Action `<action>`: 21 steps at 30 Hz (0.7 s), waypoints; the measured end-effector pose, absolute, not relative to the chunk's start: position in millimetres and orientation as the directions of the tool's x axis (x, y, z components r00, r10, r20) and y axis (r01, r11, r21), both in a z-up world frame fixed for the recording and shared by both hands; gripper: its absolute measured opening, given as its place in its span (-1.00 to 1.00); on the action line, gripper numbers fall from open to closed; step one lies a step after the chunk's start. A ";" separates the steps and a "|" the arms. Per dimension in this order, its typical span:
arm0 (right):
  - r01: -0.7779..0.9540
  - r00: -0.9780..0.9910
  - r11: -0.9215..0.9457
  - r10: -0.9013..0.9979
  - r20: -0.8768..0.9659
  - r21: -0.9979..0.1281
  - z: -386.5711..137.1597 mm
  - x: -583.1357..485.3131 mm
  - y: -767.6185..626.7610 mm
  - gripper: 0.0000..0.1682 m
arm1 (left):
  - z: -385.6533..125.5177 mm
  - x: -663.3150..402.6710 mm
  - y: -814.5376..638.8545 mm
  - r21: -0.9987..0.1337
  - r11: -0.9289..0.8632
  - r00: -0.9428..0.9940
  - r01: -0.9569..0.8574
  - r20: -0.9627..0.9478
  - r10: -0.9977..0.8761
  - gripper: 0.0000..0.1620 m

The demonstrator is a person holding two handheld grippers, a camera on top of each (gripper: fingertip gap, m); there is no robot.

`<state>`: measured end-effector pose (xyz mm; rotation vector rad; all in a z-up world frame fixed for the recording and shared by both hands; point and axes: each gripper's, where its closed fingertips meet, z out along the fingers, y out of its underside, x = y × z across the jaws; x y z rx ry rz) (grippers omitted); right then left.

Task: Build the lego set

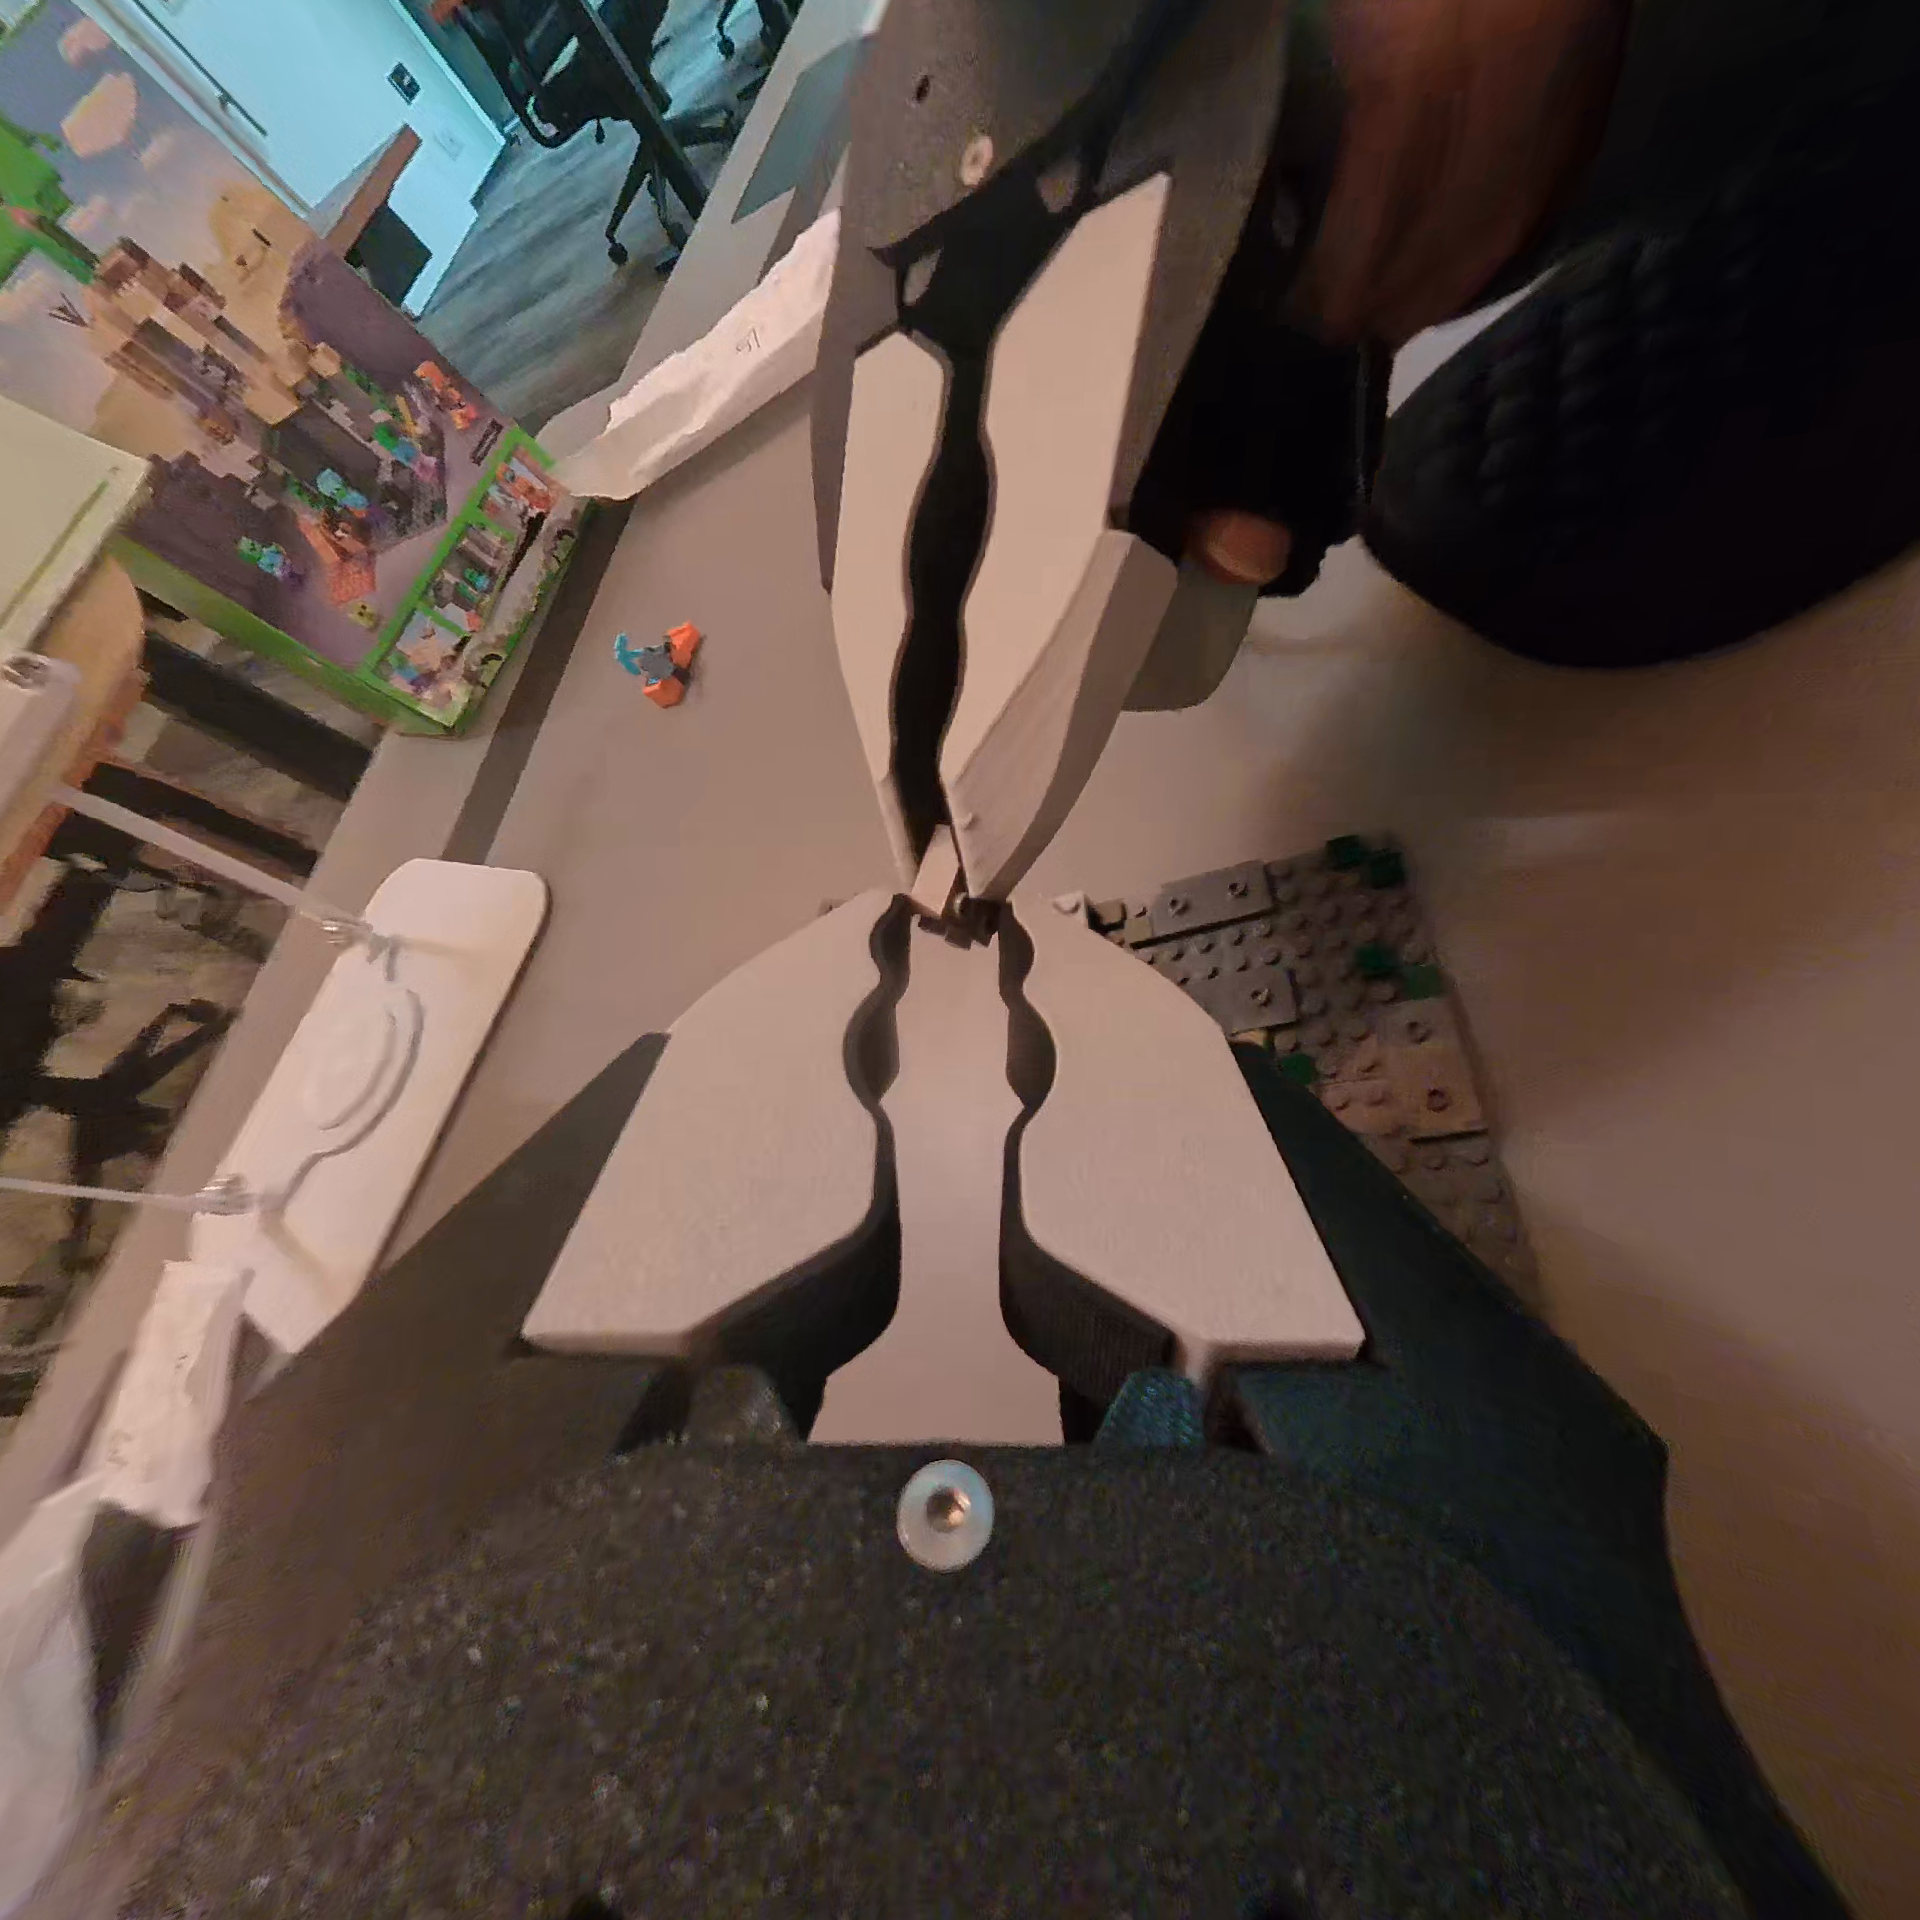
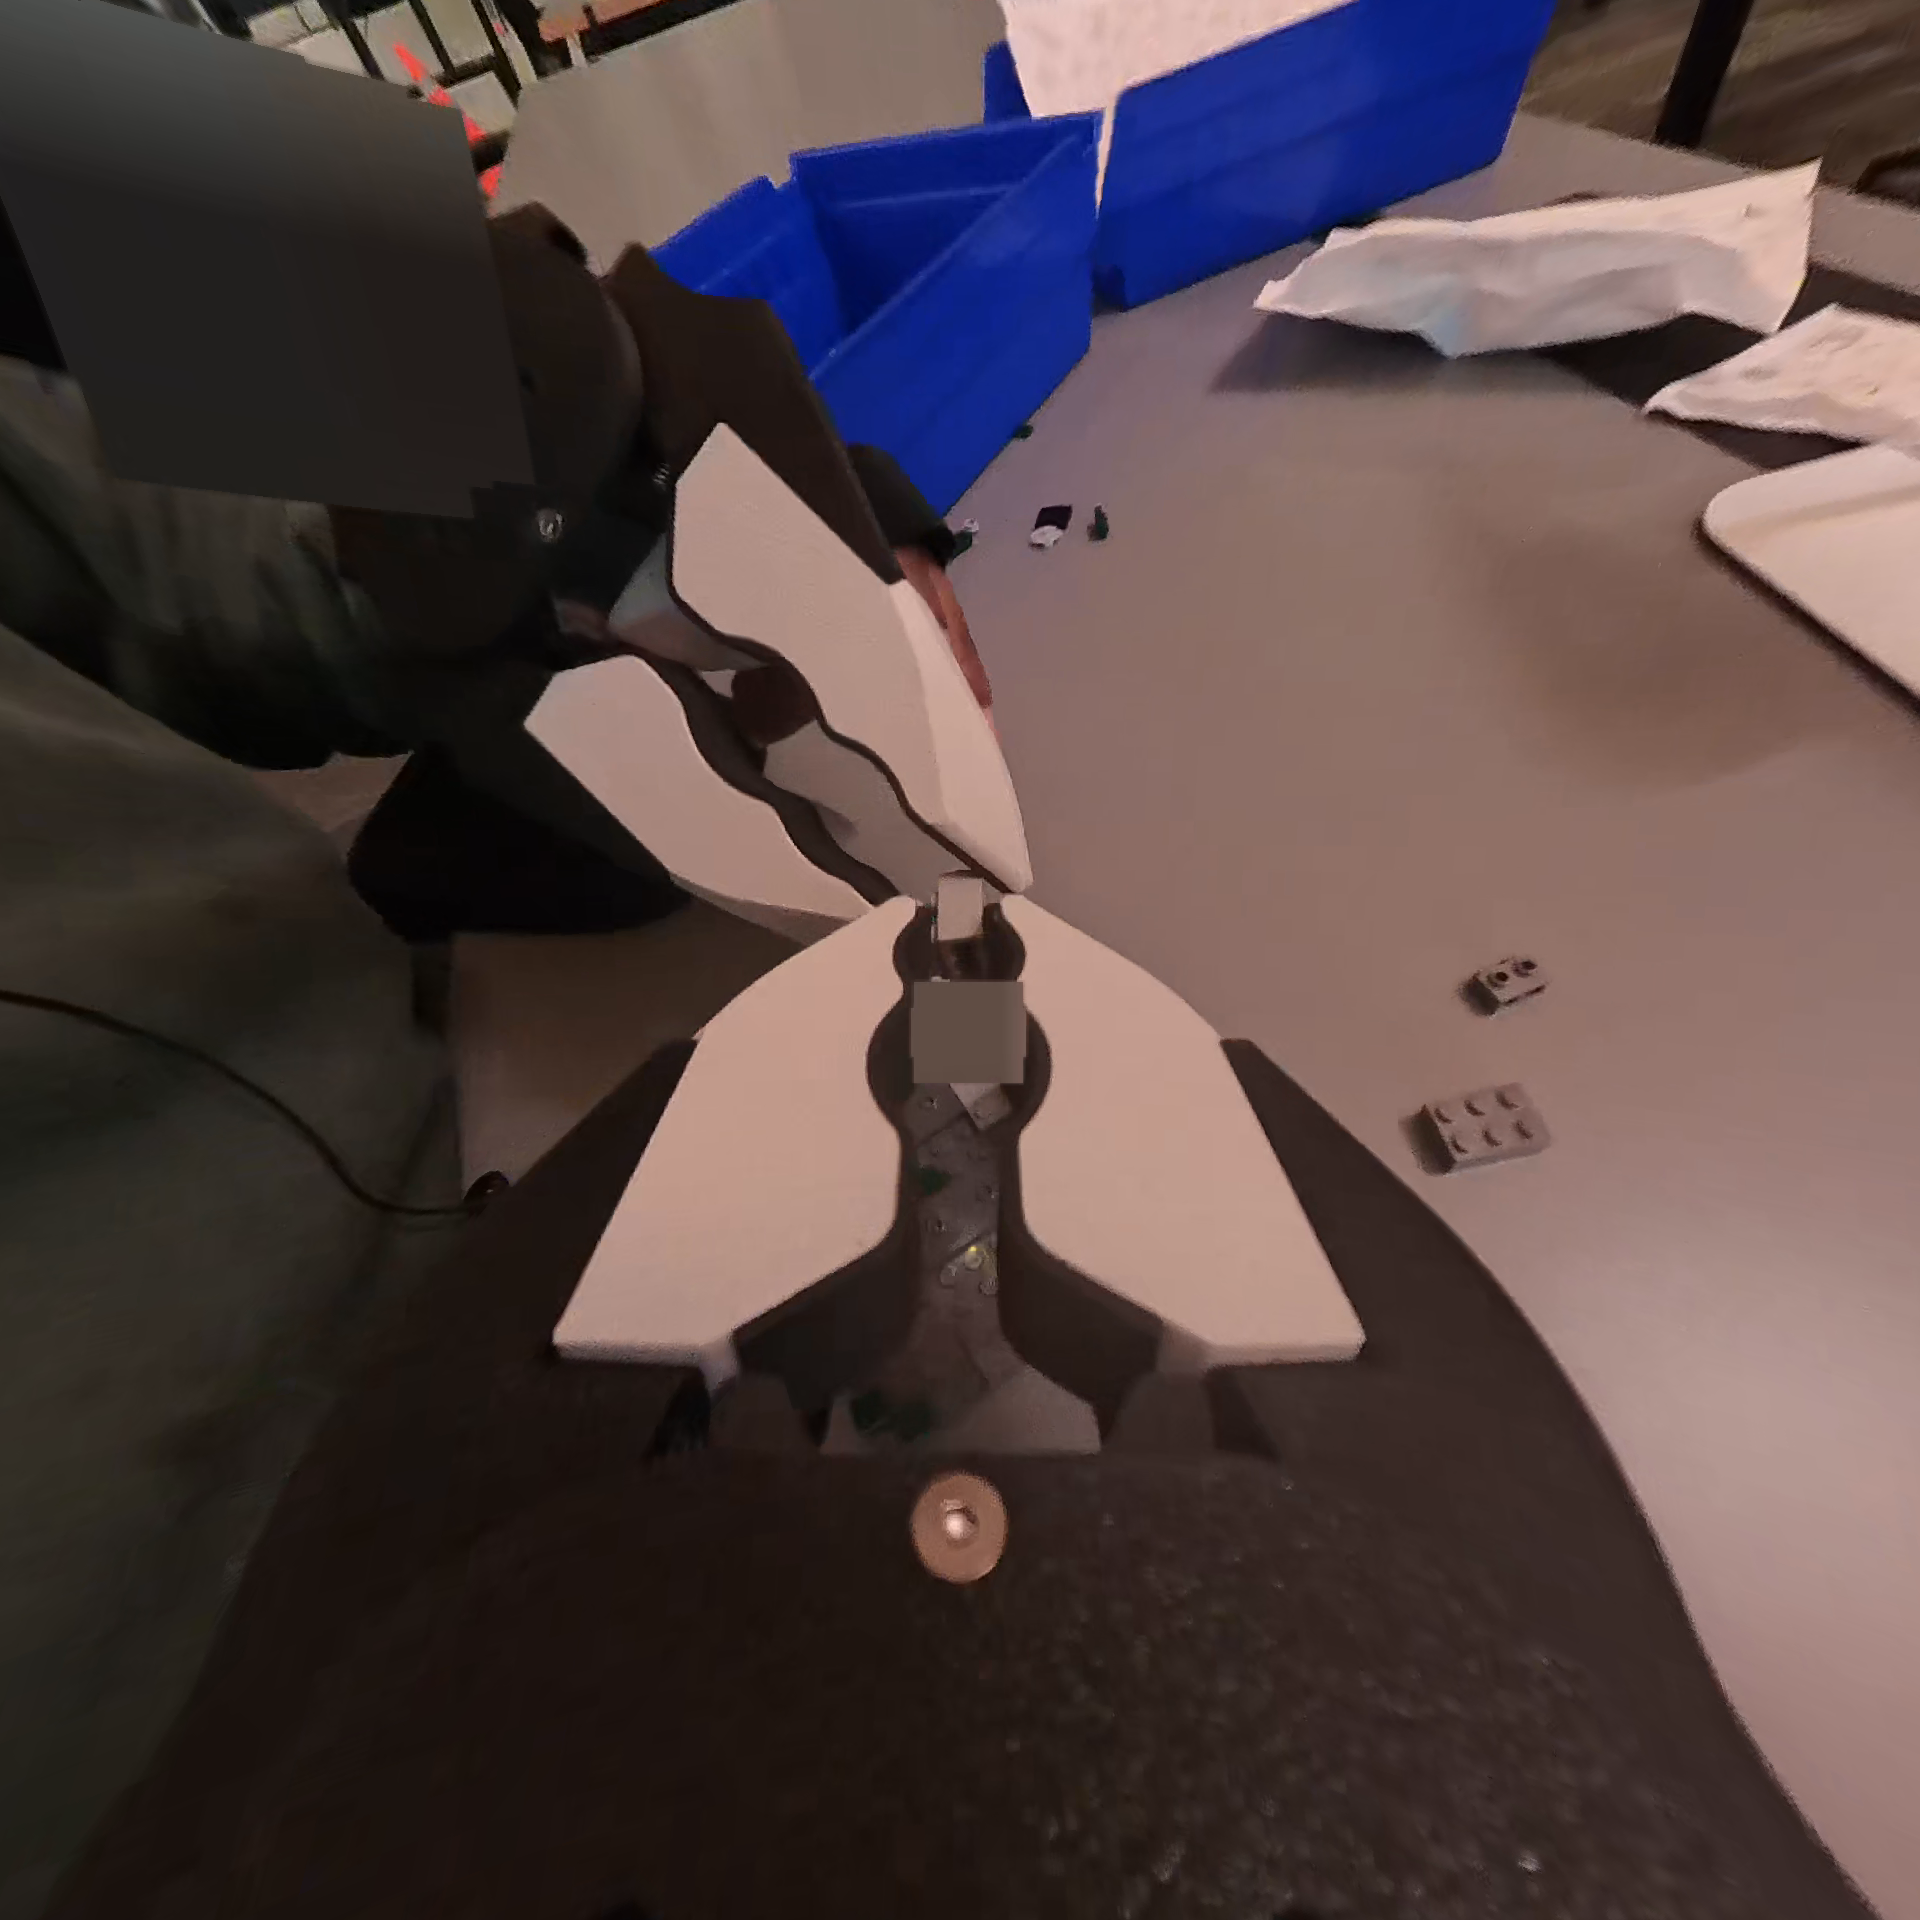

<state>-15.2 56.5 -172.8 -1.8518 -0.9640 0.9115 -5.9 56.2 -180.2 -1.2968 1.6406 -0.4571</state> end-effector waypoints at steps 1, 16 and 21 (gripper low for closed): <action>0.253 0.439 -0.340 0.875 -0.206 -0.906 -170.6 -15.2 55.3 -0.89 | -178.6 -6.0 54.0 -0.797 0.320 0.033 -0.512 -0.391 -0.920 -0.81; -0.307 0.270 -0.125 0.939 -0.212 -0.944 -100.2 -8.6 30.8 -0.89 | -113.9 -2.9 22.2 -0.922 -0.387 -0.207 0.030 0.373 -0.904 -0.99; -0.300 0.279 -0.117 0.938 -0.205 -0.947 -100.4 -7.7 29.9 -0.89 | -114.5 -4.6 21.3 -0.939 -0.343 -0.206 -0.002 0.336 -0.919 -1.00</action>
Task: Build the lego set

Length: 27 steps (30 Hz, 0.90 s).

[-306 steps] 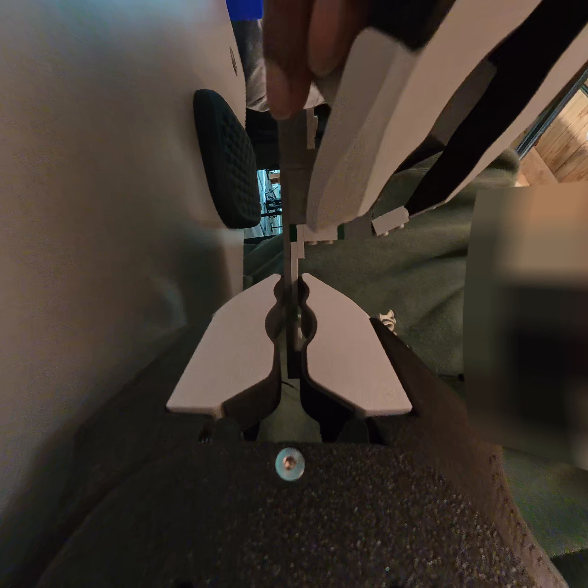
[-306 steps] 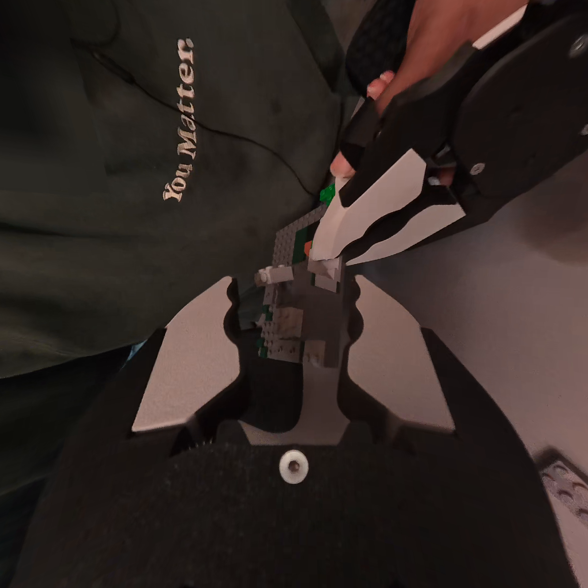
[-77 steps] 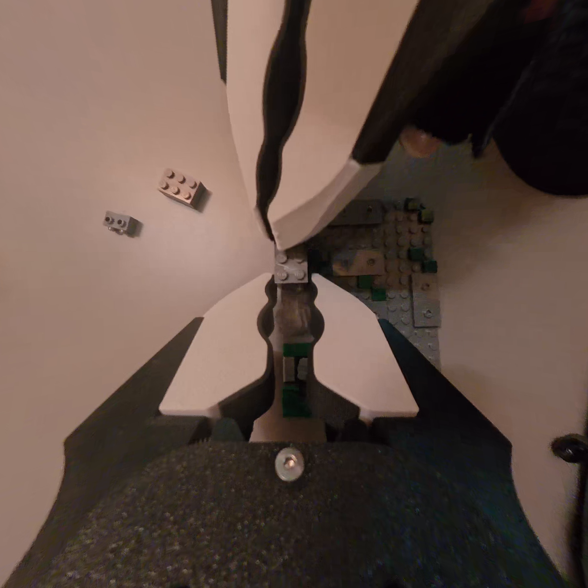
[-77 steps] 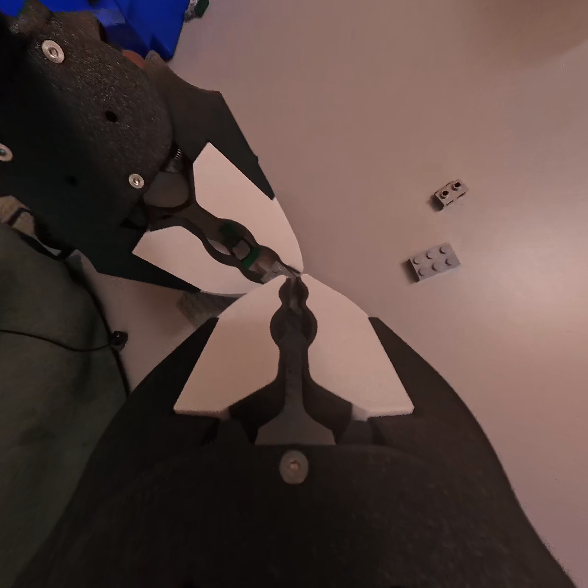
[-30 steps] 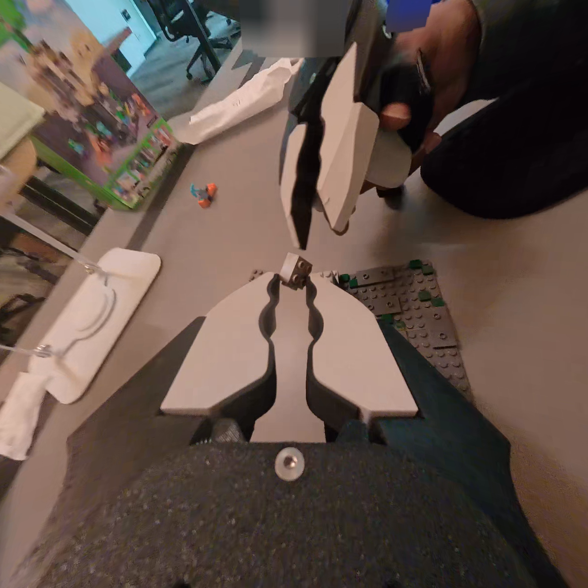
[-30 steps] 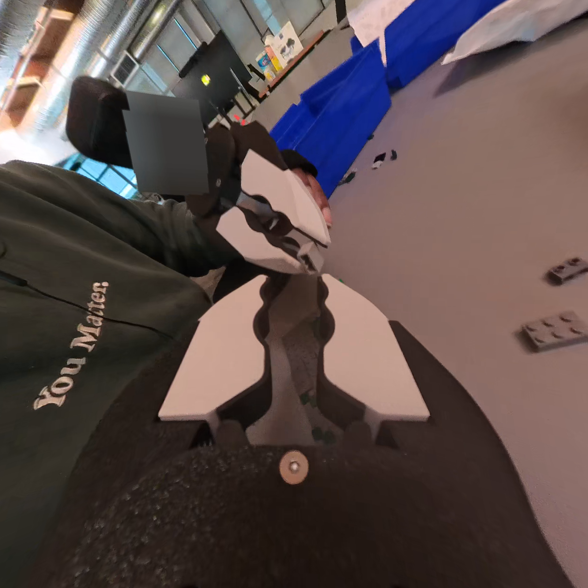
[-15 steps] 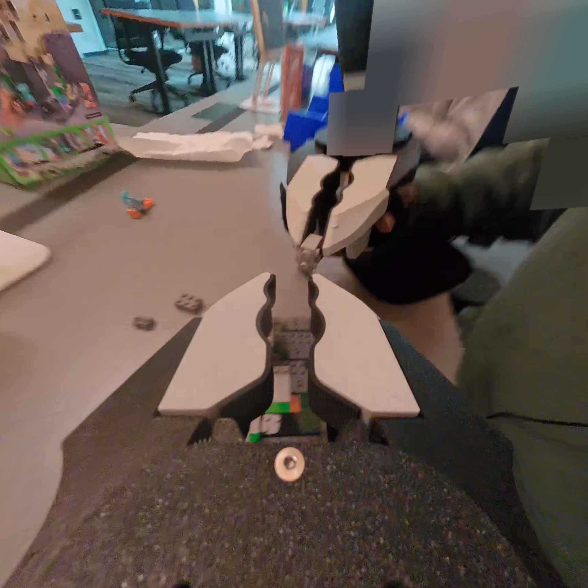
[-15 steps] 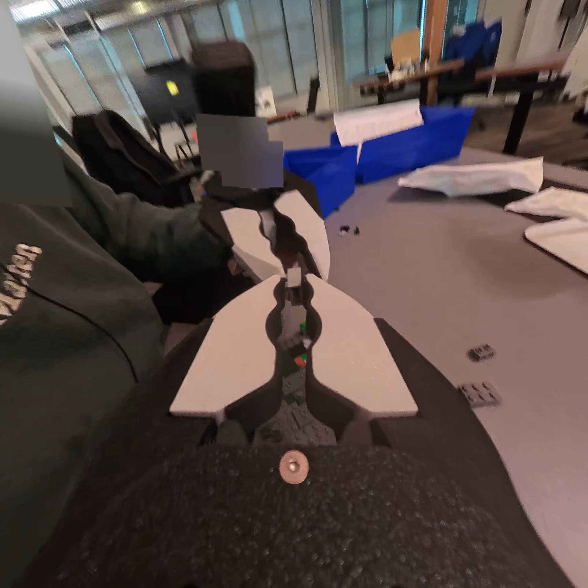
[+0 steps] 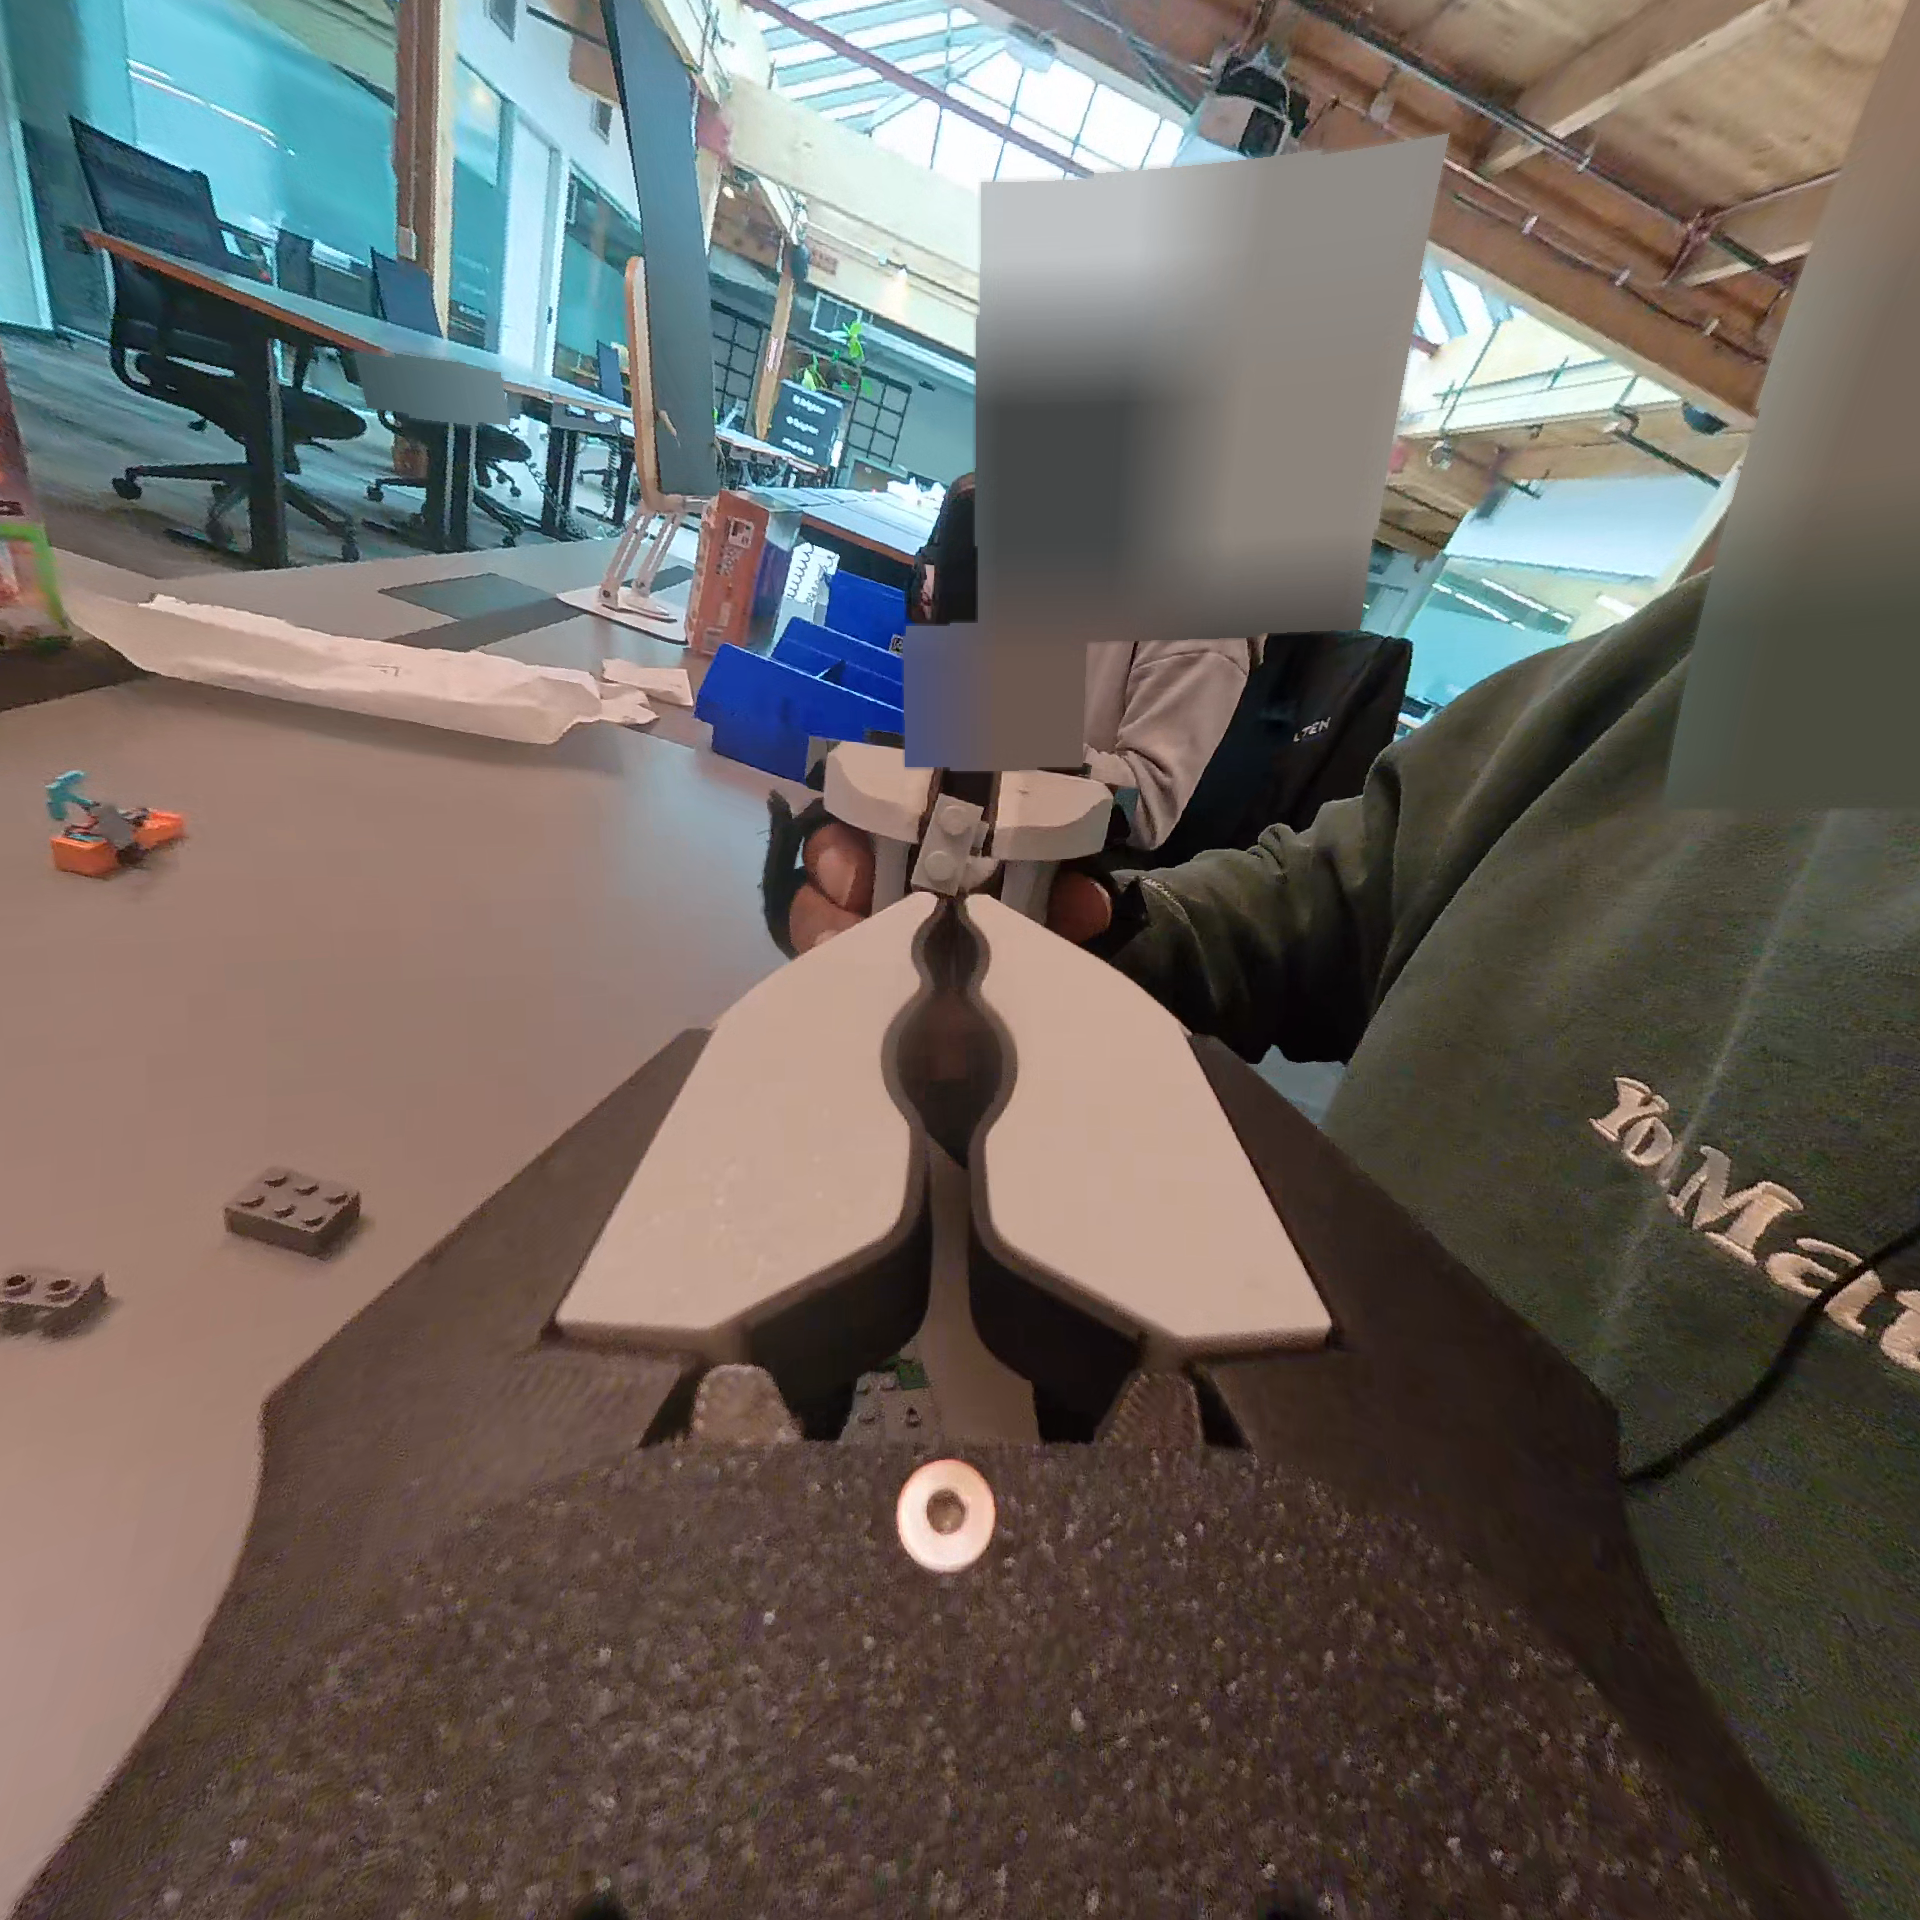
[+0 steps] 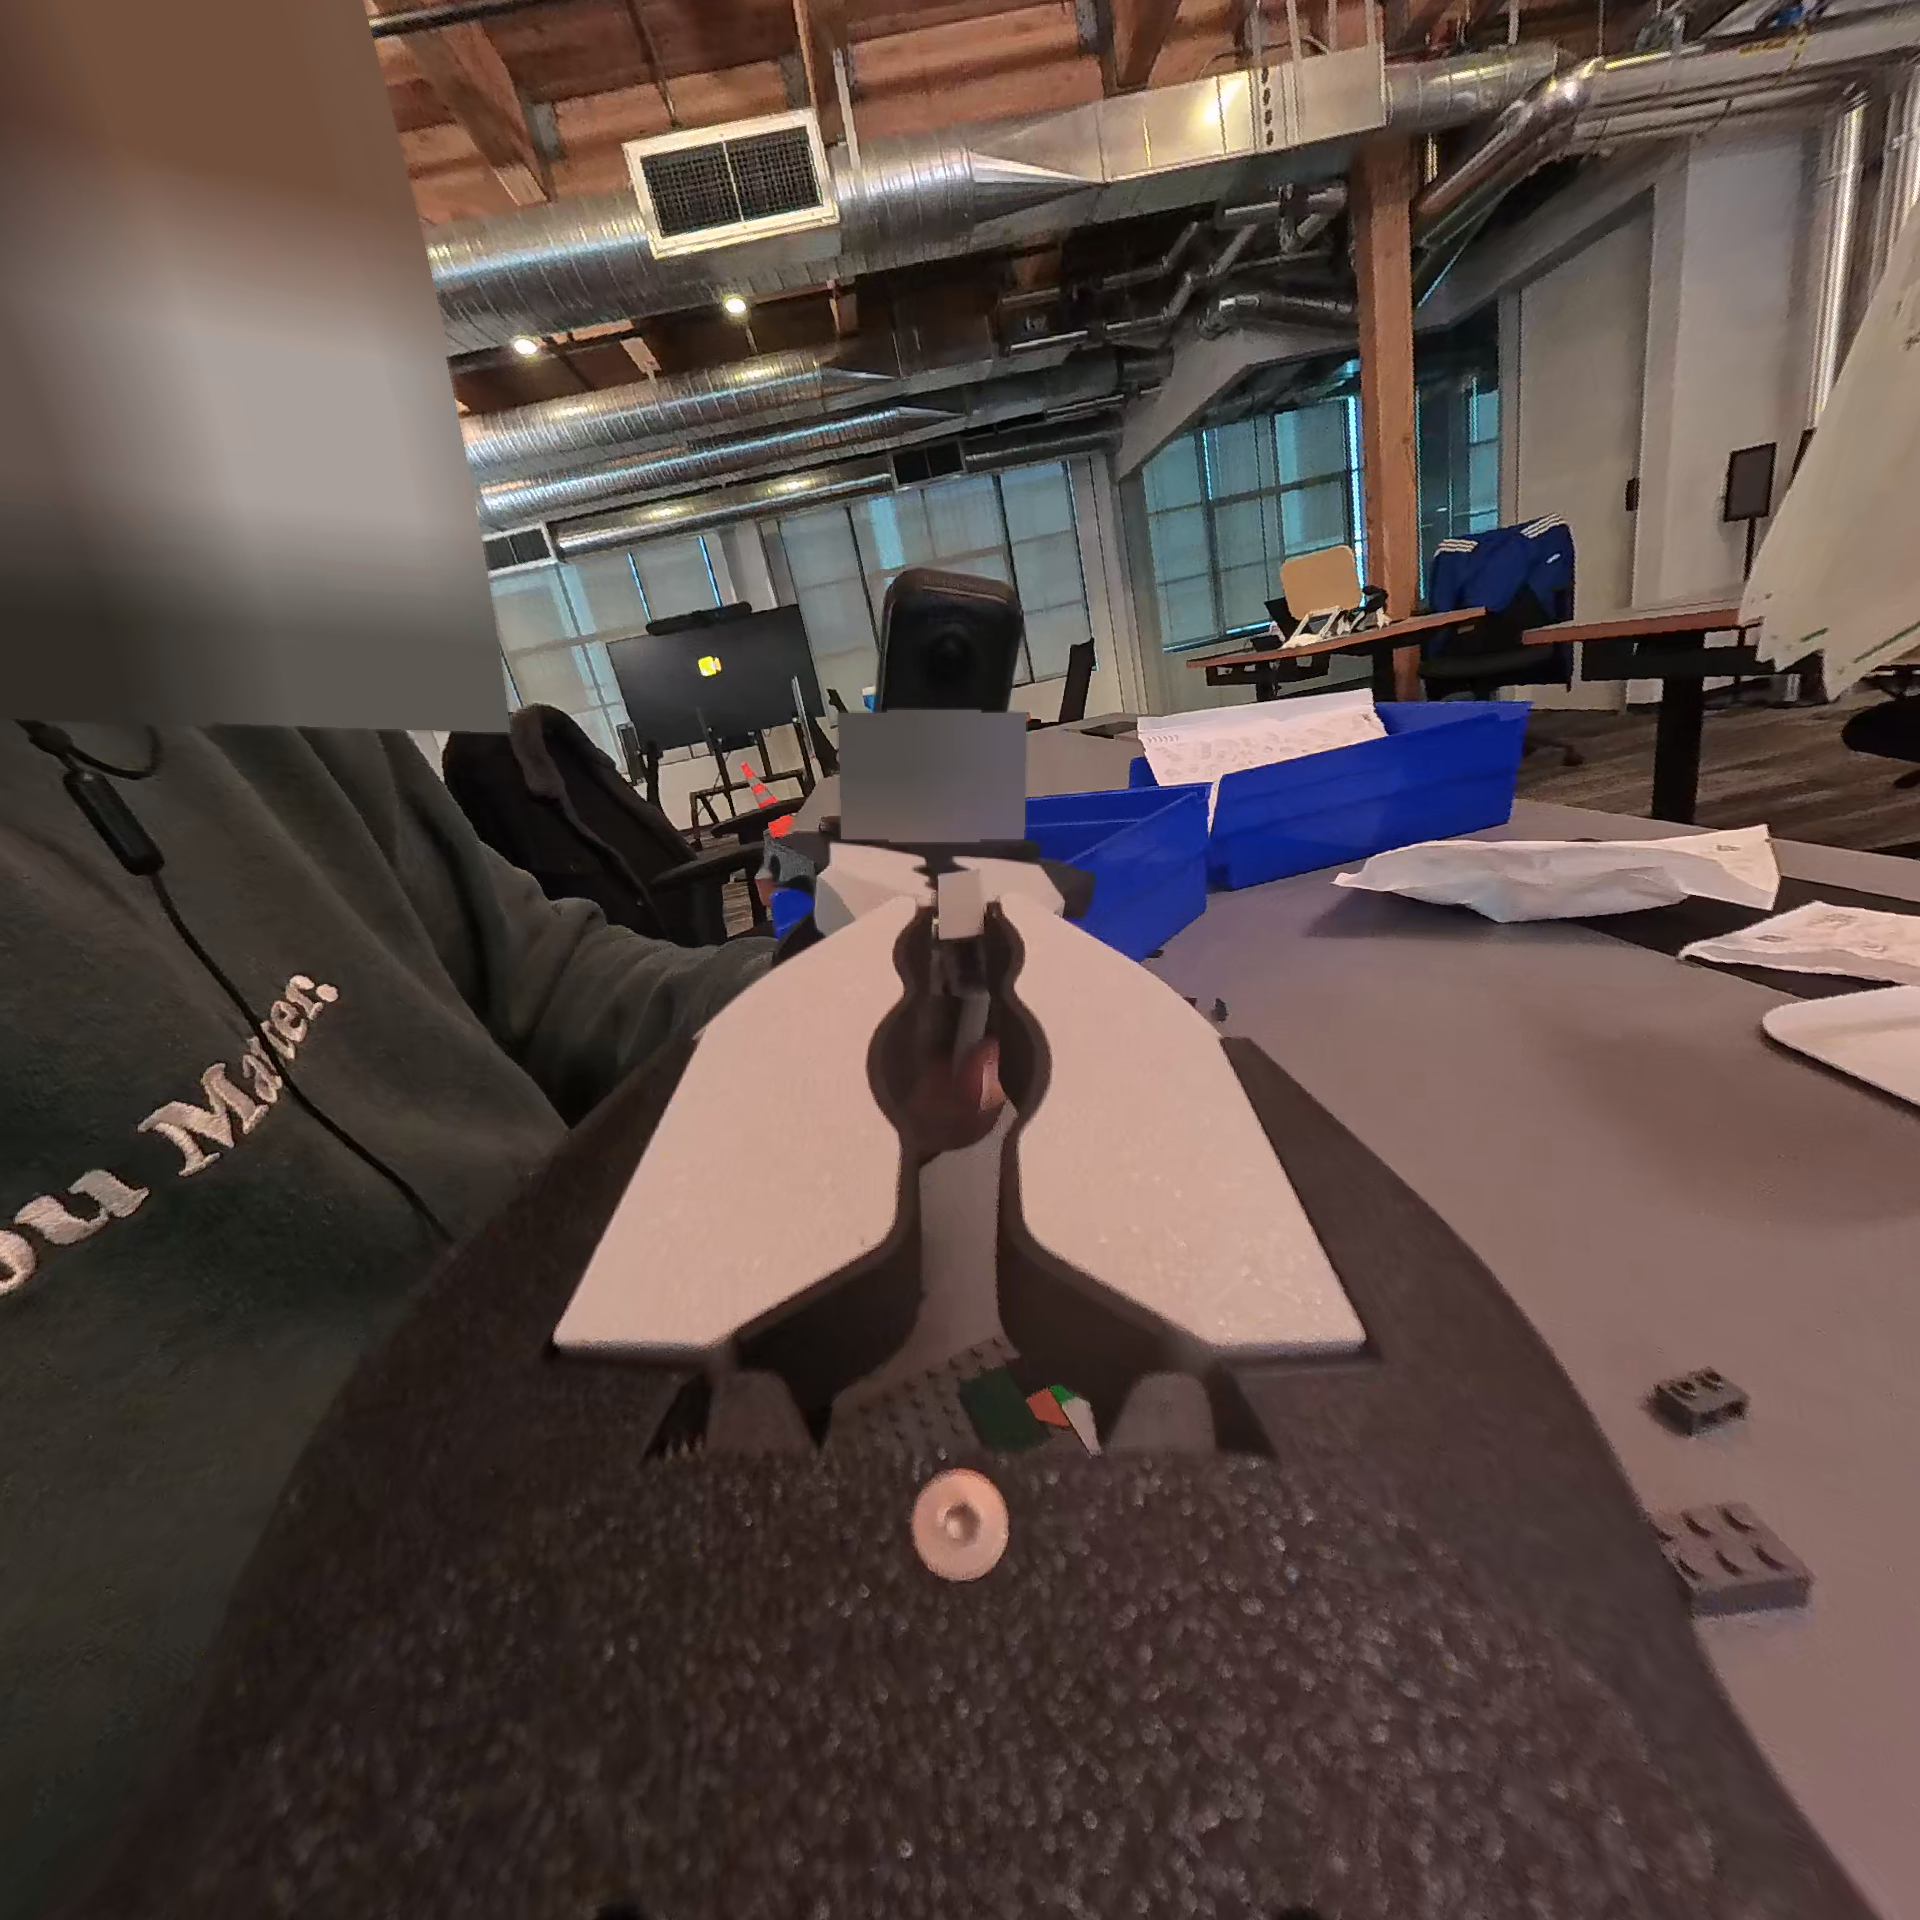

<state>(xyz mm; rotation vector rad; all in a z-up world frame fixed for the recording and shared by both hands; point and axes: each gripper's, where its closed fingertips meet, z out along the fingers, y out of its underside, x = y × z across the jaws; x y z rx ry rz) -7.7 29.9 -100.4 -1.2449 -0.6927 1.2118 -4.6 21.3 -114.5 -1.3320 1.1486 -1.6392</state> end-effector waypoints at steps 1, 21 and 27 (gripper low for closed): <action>-0.298 0.282 -0.118 0.937 -0.205 -0.947 -101.1 -7.7 29.8 -0.89 | -114.4 -5.7 22.9 -0.944 -0.331 -0.195 -0.004 0.325 -0.925 -1.00; -0.395 0.177 -0.206 0.939 -0.294 -0.895 -95.5 -14.1 26.8 -0.89 | -106.8 -11.9 23.0 -0.970 -0.236 -0.156 0.051 0.226 -0.962 -0.90; -0.398 0.166 -0.203 0.943 -0.288 -0.895 -94.5 -14.9 24.8 -0.89 | -104.6 -12.4 20.0 -0.970 -0.235 -0.161 0.067 0.222 -0.962 -0.91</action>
